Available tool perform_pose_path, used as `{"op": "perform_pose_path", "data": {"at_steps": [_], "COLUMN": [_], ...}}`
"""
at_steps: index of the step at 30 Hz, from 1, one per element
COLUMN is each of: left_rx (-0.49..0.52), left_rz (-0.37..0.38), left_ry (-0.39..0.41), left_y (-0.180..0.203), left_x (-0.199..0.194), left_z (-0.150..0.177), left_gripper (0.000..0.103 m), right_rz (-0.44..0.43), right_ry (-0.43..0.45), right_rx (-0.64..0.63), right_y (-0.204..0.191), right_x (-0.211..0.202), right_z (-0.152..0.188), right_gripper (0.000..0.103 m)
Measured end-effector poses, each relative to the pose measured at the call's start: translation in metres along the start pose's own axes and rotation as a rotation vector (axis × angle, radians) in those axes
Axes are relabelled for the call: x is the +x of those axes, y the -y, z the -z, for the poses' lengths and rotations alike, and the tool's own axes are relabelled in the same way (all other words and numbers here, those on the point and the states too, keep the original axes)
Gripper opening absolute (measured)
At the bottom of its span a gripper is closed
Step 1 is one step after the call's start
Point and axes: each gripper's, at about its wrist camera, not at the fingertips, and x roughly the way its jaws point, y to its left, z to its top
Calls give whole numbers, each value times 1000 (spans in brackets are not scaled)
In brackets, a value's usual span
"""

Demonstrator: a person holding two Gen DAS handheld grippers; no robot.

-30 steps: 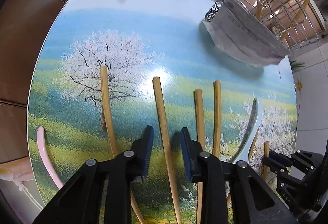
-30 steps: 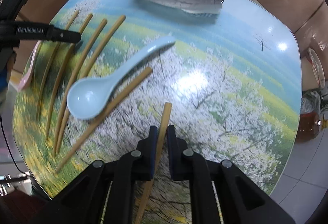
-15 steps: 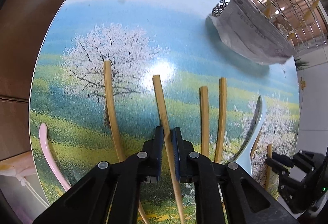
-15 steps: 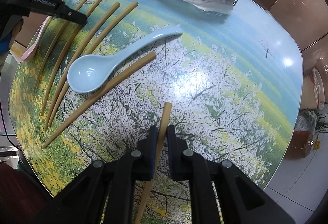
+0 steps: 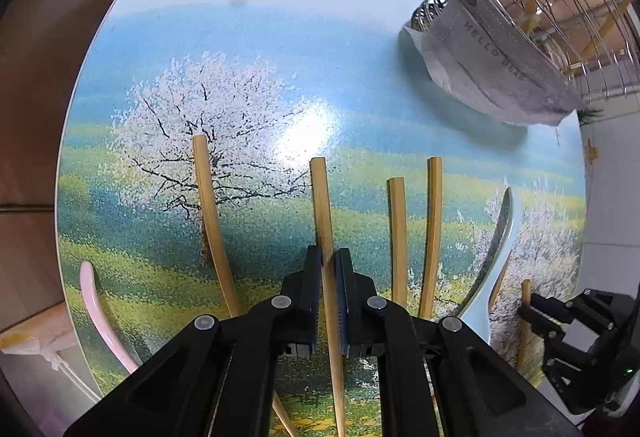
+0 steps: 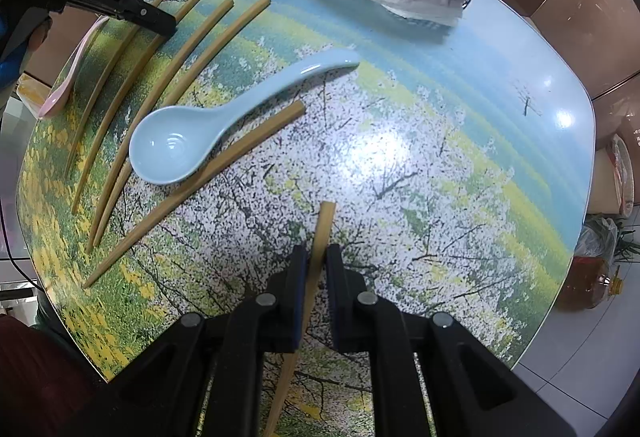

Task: Organize utensils
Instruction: 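Close the left gripper on a chopstick while the right gripper grasps another chopstick, then lift both held chopsticks upright and carry them over the wire holder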

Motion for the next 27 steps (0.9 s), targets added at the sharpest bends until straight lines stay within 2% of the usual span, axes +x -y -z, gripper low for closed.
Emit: {"op": "perform_pose_path", "data": {"at_steps": [7, 11, 17, 20, 22, 27], "left_rx": [38, 46, 44, 28, 17, -11], "left_rz": [-56, -65, -46, -28, -30, 0], "left_ry": [42, 60, 95, 113, 126, 198], "left_y": [16, 24, 30, 26, 20, 11], "left_x": [-1, 0, 0, -1, -3, -20], "left_z": [10, 17, 29, 34, 40, 53], "left_gripper": [8, 7, 5, 5, 5, 5], "right_rz": [-27, -12, 5, 12, 16, 14], "right_ry": [18, 6, 12, 31, 44, 104], "right_rx": [33, 20, 14, 15, 29, 43], "right_y": [6, 5, 6, 10, -2, -3], "right_x": [-4, -2, -2, -3, -3, -17], "right_z": [3, 3, -2, -1, 3, 16], "right_gripper": [9, 9, 7, 6, 6, 6]}}
